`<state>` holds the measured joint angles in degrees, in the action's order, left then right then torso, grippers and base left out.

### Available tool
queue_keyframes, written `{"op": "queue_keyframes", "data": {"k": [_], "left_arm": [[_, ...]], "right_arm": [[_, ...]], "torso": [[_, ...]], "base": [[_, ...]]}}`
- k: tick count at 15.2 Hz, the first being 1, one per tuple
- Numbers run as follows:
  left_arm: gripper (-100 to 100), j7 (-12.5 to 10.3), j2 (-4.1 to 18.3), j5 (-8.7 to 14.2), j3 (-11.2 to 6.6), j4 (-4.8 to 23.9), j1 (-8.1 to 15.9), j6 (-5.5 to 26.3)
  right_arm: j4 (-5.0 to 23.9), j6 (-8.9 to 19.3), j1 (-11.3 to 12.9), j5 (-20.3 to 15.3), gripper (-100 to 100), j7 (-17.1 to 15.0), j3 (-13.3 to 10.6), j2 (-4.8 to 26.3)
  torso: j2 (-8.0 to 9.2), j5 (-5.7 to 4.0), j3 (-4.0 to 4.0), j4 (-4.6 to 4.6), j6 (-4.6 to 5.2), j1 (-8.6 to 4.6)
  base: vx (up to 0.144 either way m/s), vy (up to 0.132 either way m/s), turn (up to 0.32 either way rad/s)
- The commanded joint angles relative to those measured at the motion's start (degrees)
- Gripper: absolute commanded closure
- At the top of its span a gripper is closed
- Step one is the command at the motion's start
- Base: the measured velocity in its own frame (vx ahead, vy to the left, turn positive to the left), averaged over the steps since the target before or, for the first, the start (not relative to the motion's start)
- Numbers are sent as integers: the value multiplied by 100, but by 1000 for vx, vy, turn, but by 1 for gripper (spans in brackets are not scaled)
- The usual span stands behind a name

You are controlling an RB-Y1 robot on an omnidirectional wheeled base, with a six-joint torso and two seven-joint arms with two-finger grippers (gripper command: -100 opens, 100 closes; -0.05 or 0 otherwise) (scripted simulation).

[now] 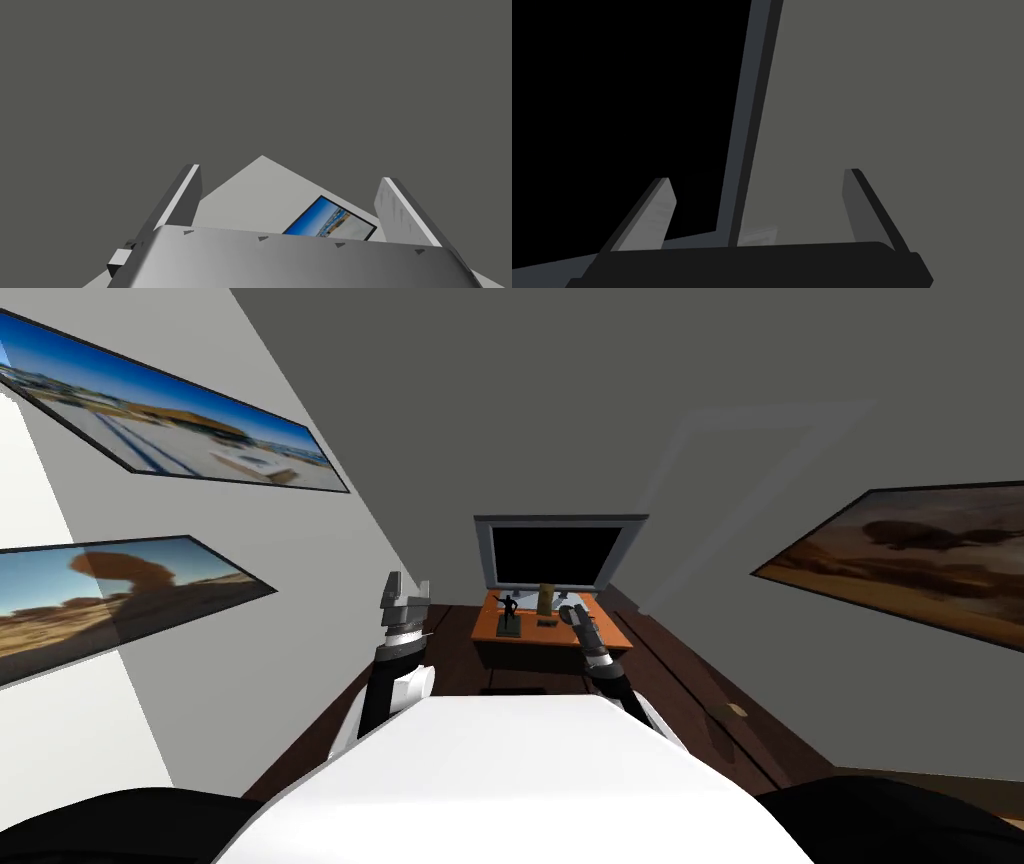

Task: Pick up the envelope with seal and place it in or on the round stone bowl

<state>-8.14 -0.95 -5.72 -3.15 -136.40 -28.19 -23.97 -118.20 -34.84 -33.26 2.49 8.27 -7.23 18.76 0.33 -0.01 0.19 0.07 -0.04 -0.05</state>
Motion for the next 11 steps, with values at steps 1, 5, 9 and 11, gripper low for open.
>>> {"op": "queue_keyframes", "data": {"k": [1,5,9,11], "left_arm": [[0,0,0,0,0,0,0,0],[0,0,0,0,0,0,0,0],[0,0,0,0,0,0,-1,0],[0,0,0,0,-1,0,-1,0]], "right_arm": [[197,39,-10,-27,-100,20,-44,175],[734,35,-162,-154,-100,130,-268,614],[1184,46,-327,-288,-100,252,-508,1015],[1356,46,-327,-288,-100,252,-508,1057]], "torso": [[0,0,0,0,0,0],[-2,1,-1,0,0,1],[-12,-1,-7,-2,1,-5],[-10,-1,-6,-2,2,-6]], "base": [[-58,15,275],[-64,20,323],[-40,12,258],[-38,7,193]]}}
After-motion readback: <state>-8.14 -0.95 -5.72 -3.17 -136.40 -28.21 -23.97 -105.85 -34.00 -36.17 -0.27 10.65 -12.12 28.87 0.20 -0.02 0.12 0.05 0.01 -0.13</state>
